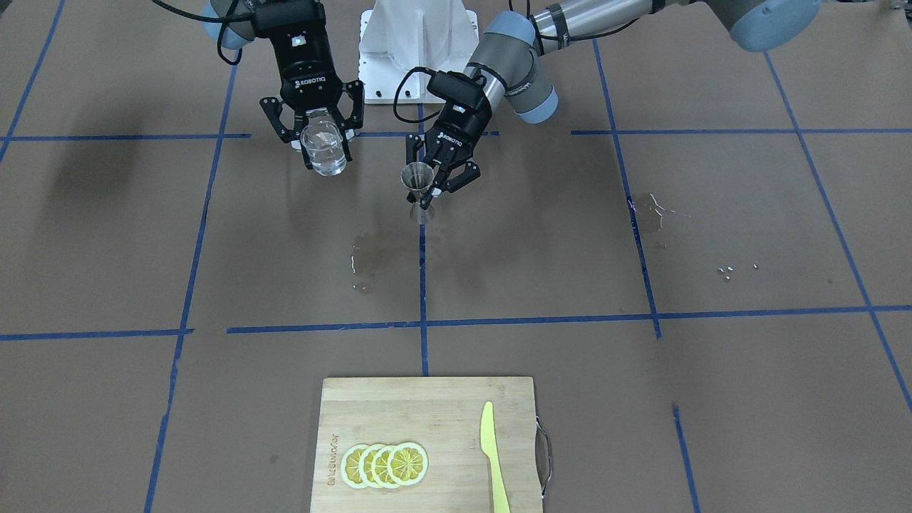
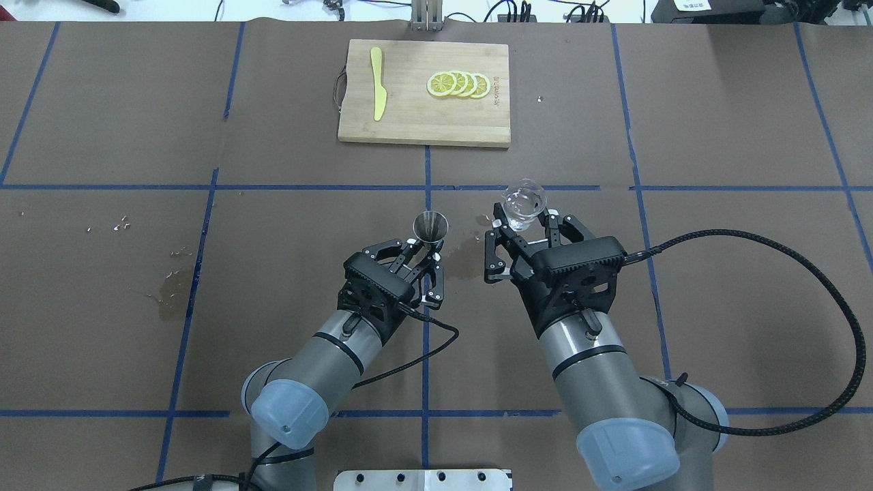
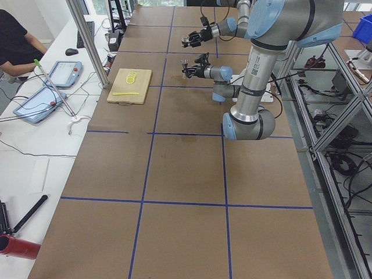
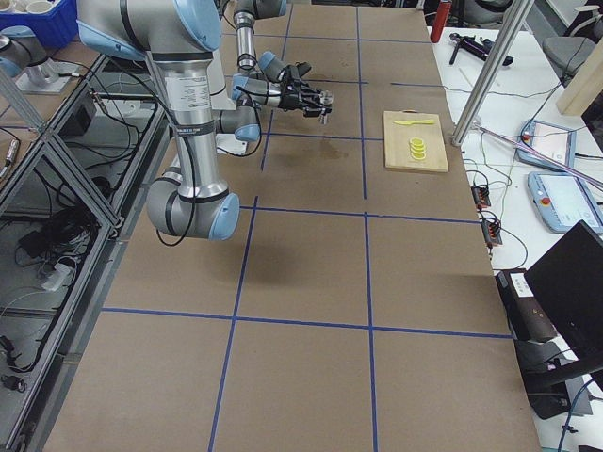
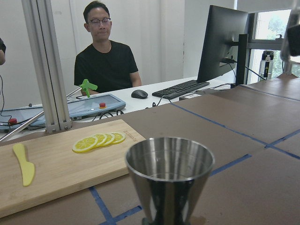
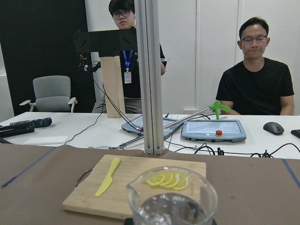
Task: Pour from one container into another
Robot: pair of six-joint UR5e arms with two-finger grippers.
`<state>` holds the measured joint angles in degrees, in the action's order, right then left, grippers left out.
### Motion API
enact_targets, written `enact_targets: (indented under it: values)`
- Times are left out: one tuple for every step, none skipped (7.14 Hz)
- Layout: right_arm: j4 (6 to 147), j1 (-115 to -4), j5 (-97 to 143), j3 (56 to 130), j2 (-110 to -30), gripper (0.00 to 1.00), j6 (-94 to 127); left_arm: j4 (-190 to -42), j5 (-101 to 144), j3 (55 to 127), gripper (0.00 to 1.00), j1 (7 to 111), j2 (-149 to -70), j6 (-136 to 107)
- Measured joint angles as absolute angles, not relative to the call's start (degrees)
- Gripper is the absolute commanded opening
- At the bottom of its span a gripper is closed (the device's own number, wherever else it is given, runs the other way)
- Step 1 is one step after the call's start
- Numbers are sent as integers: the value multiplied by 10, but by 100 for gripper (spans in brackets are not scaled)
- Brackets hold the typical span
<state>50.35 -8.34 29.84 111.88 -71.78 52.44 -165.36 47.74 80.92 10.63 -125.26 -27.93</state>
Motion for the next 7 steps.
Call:
enact_targets:
  values:
    - [543,-83,305,1119,-697,1,520,-1655,487,807,0,106,-1261,-266]
    - [586,-83,308,1120,-677,0,518,-1655,492,802,0,107,-1269,-248]
    - [618,-83,309,1120,-665,0,517,-1656,495,797,0,107,-1274,-234]
    - [637,-83,309,1120,-660,0,517,-1655,496,793,0,108,-1276,-224]
    - [659,-83,309,1122,-657,0,517,-1656,496,792,0,109,-1277,-217]
    - [691,-83,309,1129,-656,0,516,-1656,497,791,0,110,-1278,-213]
    - [726,-82,309,1138,-653,0,514,-1656,497,789,0,110,-1279,-212]
